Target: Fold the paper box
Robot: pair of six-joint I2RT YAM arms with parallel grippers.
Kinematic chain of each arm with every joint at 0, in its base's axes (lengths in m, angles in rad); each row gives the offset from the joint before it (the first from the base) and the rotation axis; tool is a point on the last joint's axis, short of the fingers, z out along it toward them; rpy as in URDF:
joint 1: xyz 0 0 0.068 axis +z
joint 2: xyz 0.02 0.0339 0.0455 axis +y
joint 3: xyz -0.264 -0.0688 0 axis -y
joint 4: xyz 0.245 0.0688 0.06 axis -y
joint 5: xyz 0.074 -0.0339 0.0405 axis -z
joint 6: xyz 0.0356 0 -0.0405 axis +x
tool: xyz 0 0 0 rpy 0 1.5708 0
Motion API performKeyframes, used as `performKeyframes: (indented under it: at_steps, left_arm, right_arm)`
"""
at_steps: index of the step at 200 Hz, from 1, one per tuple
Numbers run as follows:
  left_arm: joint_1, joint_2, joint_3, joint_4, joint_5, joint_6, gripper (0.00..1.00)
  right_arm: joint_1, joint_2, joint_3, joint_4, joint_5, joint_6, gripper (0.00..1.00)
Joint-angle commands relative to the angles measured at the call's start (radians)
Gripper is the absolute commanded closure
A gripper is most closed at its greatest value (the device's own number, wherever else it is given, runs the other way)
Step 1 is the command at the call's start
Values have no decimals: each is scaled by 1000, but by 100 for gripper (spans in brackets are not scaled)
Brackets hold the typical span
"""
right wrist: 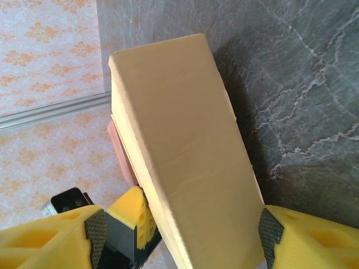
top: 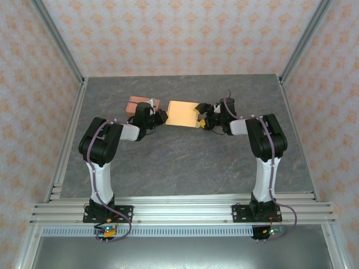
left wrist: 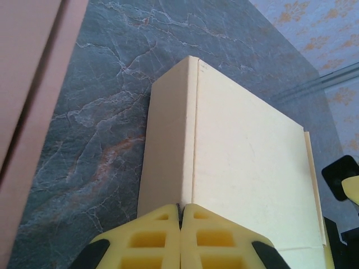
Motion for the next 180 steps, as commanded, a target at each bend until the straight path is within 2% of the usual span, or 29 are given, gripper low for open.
performKeyframes:
  at_steps: [1,46,109,148,180]
  left_arm:
    - [10,46,-33,-200,-44,25,94]
    - [9,51,-30,-225,-60,34,95]
    - [10,50,-30,-239,-72,45,97]
    - [11,44,-29,-257,-84,56,97]
    - [11,46,-24,-251,-70,52,97]
  right_arm:
    - [19,39,30,26,10,16,26]
    - [0,-6,7,0,59,-5,26]
    - [-13,8,42,-40,72,-29,26]
    - [-30,-19,30,-59,150,-31,26]
    - [-22,24,87,-62,75,-42,26]
